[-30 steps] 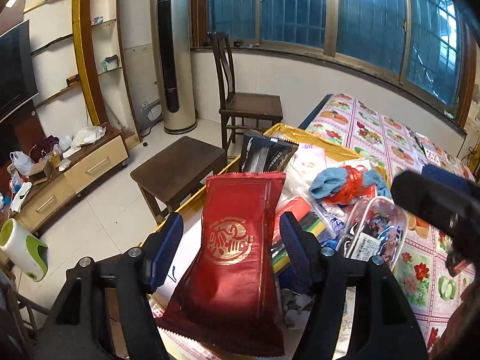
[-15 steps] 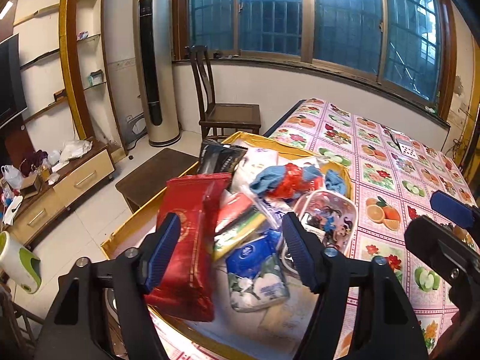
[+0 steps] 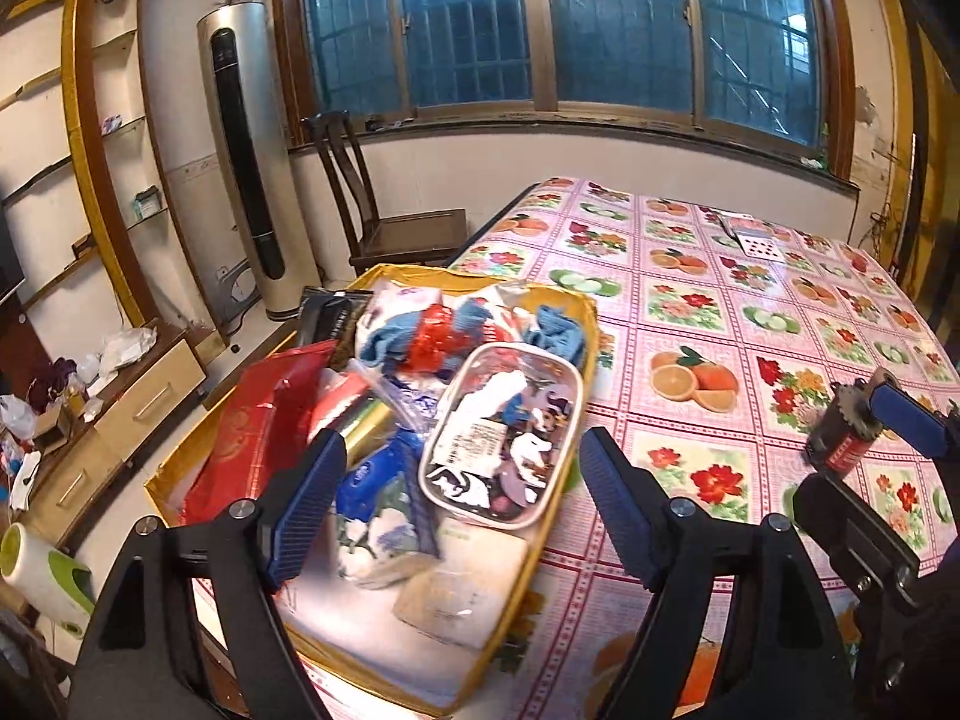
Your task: Organize soft objects
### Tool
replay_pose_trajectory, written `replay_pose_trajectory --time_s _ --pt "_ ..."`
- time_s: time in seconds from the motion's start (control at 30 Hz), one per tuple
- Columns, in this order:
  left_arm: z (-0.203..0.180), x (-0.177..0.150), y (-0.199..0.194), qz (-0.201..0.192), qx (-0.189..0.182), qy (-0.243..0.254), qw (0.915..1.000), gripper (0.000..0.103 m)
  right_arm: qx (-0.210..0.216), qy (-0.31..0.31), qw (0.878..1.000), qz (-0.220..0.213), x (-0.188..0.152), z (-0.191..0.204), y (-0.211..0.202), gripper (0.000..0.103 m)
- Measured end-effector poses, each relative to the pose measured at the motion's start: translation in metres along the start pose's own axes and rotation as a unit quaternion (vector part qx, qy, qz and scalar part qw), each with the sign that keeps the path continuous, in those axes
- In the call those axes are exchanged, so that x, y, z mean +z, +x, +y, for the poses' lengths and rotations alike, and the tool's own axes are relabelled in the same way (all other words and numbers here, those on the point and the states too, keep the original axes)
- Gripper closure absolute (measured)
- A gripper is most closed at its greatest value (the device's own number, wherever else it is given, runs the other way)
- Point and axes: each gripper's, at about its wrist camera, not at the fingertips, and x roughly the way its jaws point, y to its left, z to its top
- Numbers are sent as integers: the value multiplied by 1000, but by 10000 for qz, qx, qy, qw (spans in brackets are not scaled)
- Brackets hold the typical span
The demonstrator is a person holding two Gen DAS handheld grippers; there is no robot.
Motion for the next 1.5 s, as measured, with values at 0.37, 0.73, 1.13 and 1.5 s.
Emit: replay_pose_trajectory --time_s 0.37,0.73,1.13,1.5 --pt "4 -5 -6 -129 -153 -24 9998 21 51 116 9998 175 -3 1 6 1" --pt "55 -11 2 -46 426 -554 9975 21 -373 -206 9973 596 17 60 57 0" --pt "95 -20 11 23 690 -856 9939 21 -251 -293 9957 842 24 88 91 0" --pt "98 -18 9 -89 931 -647 9935 19 -173 -382 9953 872 26 94 95 0"
